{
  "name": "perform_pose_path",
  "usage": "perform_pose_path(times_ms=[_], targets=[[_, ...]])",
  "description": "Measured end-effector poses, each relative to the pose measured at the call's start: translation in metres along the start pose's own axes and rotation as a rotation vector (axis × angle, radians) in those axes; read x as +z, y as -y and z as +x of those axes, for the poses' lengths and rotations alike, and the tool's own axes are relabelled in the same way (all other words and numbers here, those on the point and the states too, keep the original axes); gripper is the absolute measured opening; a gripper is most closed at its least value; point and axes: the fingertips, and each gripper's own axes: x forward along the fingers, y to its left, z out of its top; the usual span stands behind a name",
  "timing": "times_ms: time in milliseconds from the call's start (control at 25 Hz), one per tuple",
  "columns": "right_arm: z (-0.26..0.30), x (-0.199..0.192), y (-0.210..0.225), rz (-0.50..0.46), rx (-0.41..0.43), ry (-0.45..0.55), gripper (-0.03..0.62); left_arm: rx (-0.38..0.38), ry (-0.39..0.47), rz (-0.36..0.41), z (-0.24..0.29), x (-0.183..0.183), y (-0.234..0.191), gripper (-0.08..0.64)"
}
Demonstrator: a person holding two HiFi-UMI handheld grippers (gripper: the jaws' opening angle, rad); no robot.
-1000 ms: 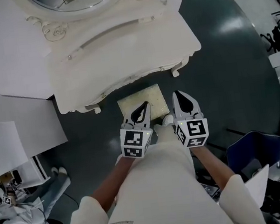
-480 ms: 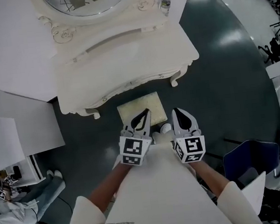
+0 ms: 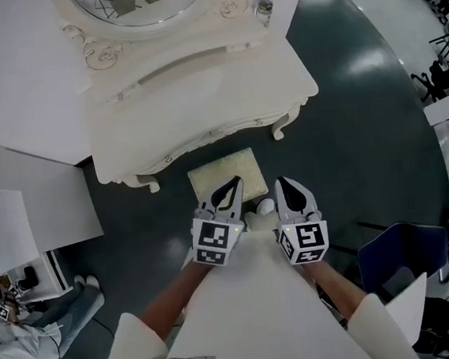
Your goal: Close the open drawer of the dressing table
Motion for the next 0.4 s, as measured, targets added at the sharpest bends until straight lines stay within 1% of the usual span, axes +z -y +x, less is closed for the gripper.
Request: perform_pose_path(times_ms=[200,400], targets=[[0.007,0.001,-0.009,0.002,-0.001,-0.002,0.002,-0.011,-0.007,-0.010,-0.001,-0.002,-0.008,0.009],[0.005,-0.004,-0.021,-0.028,0.030,-0.046,0.002,-0.001,-0.023,-0.058,-0.005,-0.012,-0.007,0.009]])
